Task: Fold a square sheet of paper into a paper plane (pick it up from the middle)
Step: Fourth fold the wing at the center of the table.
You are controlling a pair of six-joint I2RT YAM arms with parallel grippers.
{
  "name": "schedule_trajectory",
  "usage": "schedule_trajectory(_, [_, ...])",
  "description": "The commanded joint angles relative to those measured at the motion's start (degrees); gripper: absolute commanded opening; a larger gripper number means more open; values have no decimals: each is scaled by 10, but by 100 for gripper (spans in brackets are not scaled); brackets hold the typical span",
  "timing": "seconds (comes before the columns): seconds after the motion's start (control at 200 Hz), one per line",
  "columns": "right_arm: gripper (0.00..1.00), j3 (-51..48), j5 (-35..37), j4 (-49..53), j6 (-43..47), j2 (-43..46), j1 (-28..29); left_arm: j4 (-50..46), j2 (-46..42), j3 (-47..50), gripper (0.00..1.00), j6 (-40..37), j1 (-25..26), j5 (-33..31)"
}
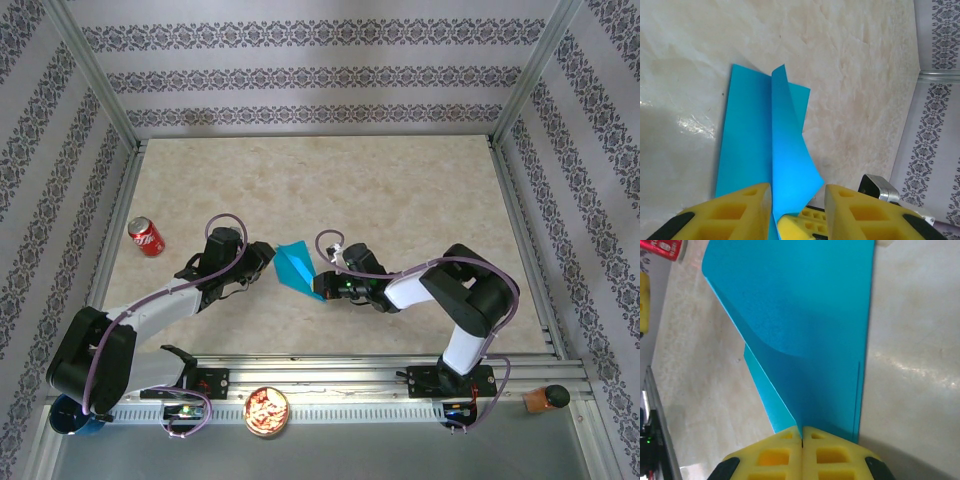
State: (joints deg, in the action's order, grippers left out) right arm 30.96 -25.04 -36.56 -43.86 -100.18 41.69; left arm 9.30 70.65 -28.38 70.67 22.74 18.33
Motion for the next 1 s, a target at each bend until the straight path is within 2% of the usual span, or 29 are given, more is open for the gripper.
schedule_trajectory(0.0, [0,-6,-34,-36,-36,-8,-10,1,5,5,30,-16,-6,15])
schedule_trajectory(0.21, [0,-18,-21,-40,-55,-3,-21,37,29,4,20,-21,-5,40])
schedule_trajectory(0.425, [0,-26,-5,-19,-39,4,-21,53,56,-13,17,-36,-6,65])
schedule_trajectory(0.675, [0,-32,10,-14,-55,2,-18,109,122,-15,13,-19,-3,98])
schedule_trajectory(0.994, [0,-41,27,-6,-52,15,-18,145,164,-29,12,-22,7,103])
